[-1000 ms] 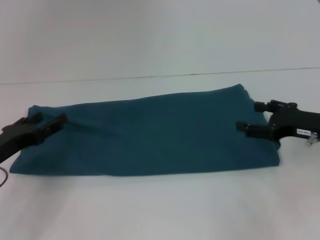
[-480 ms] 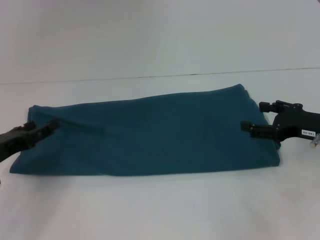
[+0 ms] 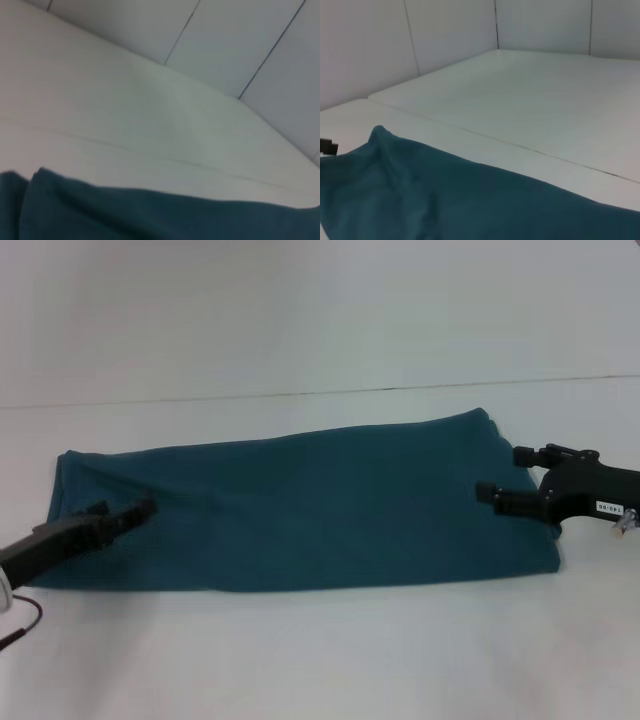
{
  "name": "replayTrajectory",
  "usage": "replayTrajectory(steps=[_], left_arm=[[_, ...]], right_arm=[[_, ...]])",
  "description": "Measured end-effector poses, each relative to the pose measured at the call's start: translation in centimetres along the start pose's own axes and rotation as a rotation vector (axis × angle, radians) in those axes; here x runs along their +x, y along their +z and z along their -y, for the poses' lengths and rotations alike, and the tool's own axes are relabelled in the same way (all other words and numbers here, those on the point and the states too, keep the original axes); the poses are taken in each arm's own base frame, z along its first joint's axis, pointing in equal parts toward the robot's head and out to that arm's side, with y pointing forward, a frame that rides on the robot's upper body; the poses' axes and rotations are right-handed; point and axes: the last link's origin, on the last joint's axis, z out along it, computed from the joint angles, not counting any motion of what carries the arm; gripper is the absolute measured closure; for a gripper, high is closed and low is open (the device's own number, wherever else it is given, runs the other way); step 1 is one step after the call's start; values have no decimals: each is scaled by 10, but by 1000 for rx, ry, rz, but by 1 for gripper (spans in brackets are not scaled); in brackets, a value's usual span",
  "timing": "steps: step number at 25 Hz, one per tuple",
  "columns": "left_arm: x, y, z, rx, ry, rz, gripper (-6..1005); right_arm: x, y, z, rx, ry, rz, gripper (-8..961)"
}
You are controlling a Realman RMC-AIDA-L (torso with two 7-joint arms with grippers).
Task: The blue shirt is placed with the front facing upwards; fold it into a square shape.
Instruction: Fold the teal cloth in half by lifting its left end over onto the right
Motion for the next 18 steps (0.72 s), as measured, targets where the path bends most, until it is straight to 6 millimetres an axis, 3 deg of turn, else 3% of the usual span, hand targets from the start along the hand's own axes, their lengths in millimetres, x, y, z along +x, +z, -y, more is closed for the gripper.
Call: replayTrajectory(steps=[12,18], left_arm=[[-26,-2,16,113,-50,53,128],[-30,-4,17,112,-48,50,130]], right_arm=[[0,3,3,23,-4,-9,53],[-3,6,5,35,-10,-10,53]])
